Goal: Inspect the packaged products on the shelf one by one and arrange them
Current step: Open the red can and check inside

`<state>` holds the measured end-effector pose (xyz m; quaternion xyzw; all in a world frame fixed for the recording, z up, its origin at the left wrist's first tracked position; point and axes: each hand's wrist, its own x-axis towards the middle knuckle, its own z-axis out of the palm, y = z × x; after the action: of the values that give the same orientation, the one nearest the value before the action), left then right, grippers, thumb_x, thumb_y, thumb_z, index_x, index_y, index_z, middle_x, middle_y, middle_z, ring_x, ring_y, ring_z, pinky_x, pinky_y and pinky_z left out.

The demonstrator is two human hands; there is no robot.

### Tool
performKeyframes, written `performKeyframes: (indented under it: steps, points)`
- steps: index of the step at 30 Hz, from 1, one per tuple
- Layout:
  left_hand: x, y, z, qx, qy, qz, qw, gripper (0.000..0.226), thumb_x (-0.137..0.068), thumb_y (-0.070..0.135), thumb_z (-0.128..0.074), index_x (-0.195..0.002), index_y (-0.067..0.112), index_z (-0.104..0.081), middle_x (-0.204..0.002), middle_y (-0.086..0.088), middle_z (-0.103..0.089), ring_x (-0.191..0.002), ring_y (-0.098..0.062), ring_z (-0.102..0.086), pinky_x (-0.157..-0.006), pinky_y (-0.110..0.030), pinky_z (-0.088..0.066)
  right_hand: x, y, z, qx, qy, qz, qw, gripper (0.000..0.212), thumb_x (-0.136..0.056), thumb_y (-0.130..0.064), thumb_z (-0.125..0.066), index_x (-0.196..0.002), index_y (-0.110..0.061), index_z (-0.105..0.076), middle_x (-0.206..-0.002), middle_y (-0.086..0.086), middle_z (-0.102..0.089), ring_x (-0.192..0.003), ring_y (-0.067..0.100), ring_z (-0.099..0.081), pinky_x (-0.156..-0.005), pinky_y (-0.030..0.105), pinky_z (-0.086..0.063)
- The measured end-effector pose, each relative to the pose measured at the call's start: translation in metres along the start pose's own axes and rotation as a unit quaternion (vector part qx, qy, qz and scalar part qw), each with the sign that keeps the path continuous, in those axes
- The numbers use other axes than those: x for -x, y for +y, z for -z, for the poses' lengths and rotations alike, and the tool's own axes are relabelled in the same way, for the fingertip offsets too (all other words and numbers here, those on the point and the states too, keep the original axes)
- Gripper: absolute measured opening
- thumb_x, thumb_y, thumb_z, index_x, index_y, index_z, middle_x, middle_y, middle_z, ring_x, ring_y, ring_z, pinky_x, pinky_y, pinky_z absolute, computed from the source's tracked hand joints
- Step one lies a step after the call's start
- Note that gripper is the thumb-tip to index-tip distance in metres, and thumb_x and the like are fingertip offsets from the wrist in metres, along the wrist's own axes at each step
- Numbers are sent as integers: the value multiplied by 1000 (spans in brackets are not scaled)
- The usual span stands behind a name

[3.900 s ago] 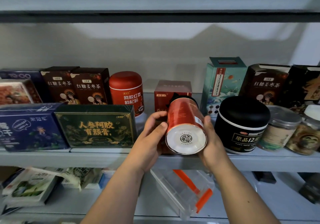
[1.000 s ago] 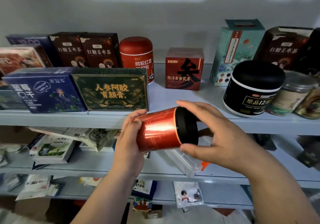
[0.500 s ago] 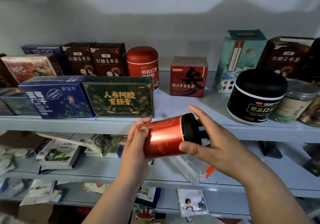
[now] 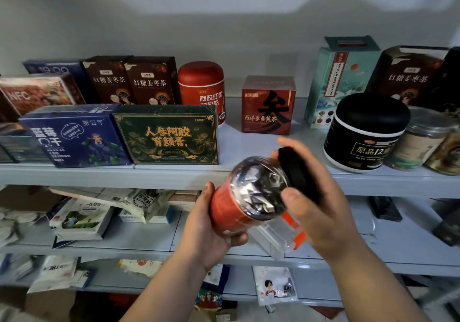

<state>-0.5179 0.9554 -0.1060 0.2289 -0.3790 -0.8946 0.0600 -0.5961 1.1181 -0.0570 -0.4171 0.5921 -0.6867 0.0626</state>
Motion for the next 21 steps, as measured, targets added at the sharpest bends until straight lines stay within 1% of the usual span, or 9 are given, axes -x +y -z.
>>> performKeyframes:
  steps: [2,5,7,10,13,16,18,20,21]
  points:
    - [-2,-6,2,62,-16,46,997,70,-80,62,-49,-126,11,-66,-118,-24,-69,-88,-39,-63,-38,-27,-49,-3,-1,-1,-135,46,-28,989,60,-78,-35,-68,-138,-30,-59,-124,11,-66,-124,30,-64,-91,37,-57]
    - [-6,-14,7,111,-49,63,991,66,-91,57,-39,-134,11,-62,-124,-23,-65,-87,-39,-63,-37,-25,-47,-7,-5,-3,-240,86,-73,964,81,-67,-57,-85,-136,-22,-59,-115,14,-68,-115,32,-67,-89,45,-58]
    - [-6,-16,8,112,-51,55,991,61,-92,52,-38,-129,12,-63,-125,-23,-66,-85,-39,-64,-38,-24,-44,-7,-7,-4,-267,98,-77,956,89,-64,-65,-85,-137,-21,-59,-112,14,-70,-111,31,-68,-88,47,-59]
    - [-5,-14,3,100,-36,49,993,58,-83,51,-45,-115,11,-71,-125,-23,-65,-89,-38,-56,-39,-24,-45,-5,-8,-7,-271,101,-80,954,93,-66,-69,-83,-140,-20,-56,-114,15,-68,-109,31,-68,-85,44,-59]
    - [-6,-13,2,96,-27,50,994,57,-79,54,-49,-98,12,-82,-123,-22,-64,-100,-39,-46,-39,-25,-47,-4,-9,-9,-268,103,-84,954,91,-65,-70,-83,-139,-23,-58,-115,14,-68,-110,32,-68,-85,42,-58]
    - [-7,-11,1,99,-15,41,994,56,-76,55,-51,-94,12,-82,-116,-22,-67,-106,-40,-44,-38,-27,-48,-3,-8,-7,-255,93,-69,960,83,-67,-64,-86,-137,-27,-62,-116,13,-67,-115,33,-67,-89,43,-58]
    - [-7,-10,0,86,-2,23,996,58,-82,56,-48,-96,9,-80,-101,-20,-72,-94,-40,-55,-38,-27,-48,-2,-7,-5,-230,84,-50,968,72,-72,-60,-84,-135,-33,-64,-117,11,-66,-119,33,-64,-94,43,-57]
    - [-6,-7,2,63,-3,-8,998,57,-94,56,-41,-103,10,-72,-89,-17,-74,-69,-33,-66,-39,-28,-49,0,-6,-4,-198,84,-33,976,67,-74,-59,-83,-135,-37,-64,-120,9,-66,-124,32,-61,-100,45,-55]
    - [-5,-5,3,47,-9,-26,999,57,-96,57,-39,-107,10,-69,-87,-17,-75,-61,-31,-67,-41,-29,-50,1,-6,-4,-171,83,-20,982,66,-76,-60,-82,-136,-39,-64,-122,10,-65,-125,32,-60,-102,46,-54]
